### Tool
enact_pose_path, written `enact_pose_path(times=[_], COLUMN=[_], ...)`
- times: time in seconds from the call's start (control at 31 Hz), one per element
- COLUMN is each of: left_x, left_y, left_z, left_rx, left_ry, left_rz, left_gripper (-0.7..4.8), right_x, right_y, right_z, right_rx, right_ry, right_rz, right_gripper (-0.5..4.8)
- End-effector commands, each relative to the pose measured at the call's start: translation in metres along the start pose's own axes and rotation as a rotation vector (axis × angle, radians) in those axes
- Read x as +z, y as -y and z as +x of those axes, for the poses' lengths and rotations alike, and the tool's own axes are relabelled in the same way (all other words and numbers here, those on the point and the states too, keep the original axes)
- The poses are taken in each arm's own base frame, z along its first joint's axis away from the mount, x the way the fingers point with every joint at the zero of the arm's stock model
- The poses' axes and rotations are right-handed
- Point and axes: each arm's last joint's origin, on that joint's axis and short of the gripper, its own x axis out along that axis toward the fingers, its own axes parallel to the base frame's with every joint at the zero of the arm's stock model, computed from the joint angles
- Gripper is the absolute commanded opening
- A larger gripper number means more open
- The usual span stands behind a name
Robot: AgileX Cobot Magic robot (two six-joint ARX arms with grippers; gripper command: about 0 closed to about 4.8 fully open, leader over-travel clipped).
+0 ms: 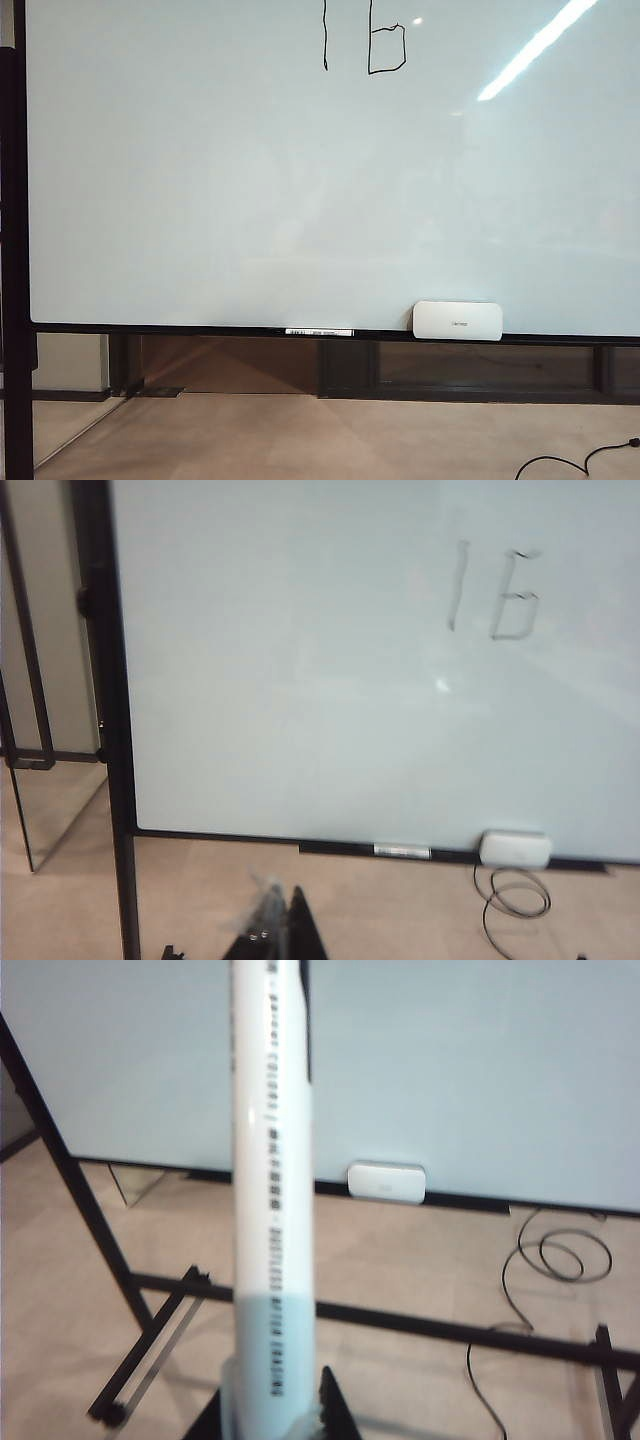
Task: Reach to the right to find the marker pen, pick it up, and write the number 16 on the whiteboard.
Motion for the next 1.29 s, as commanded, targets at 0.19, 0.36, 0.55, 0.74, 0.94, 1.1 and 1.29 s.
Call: enact_pose_path(times=[0.19, 0.36, 0.55, 0.74, 0.94, 1.1, 1.29], left_x=[-0.017, -0.043, -0.08, -0.107, -0.118, -0.131, -0.148], left_y=[-0.018, -0.03, -0.041, -0.048, -0.052, -0.055, -0.058], left_z=[0.056, 0.087, 0.112, 0.127, 0.137, 0.144, 0.148], left_rx=[-0.01, 0.005, 0.017, 0.024, 0.013, 0.006, 0.005], left_ry=[0.11, 0.097, 0.009, -0.033, 0.056, 0.075, 0.027], left_rz=[-0.028, -0.048, -0.074, -0.14, -0.13, -0.156, -0.183], left_gripper=[-0.06, -0.06, -0.06, -0.06, -0.06, -0.06, -0.06], right_x=[-0.004, -0.024, -0.048, -0.075, -0.1, -0.111, -0.12], right_y=[0.016, 0.028, 0.038, 0.046, 0.052, 0.055, 0.056], right_z=[0.064, 0.108, 0.142, 0.165, 0.179, 0.184, 0.188], right_rx=[0.012, 0.038, 0.042, 0.041, -0.001, -0.007, -0.009], right_ry=[0.132, 0.179, 0.238, 0.257, 0.211, 0.206, 0.178], right_rz=[-0.026, -0.006, -0.021, -0.021, 0.012, 0.016, 0.022], right_gripper=[-0.05, -0.05, -0.05, -0.05, -0.05, -0.05, -0.05])
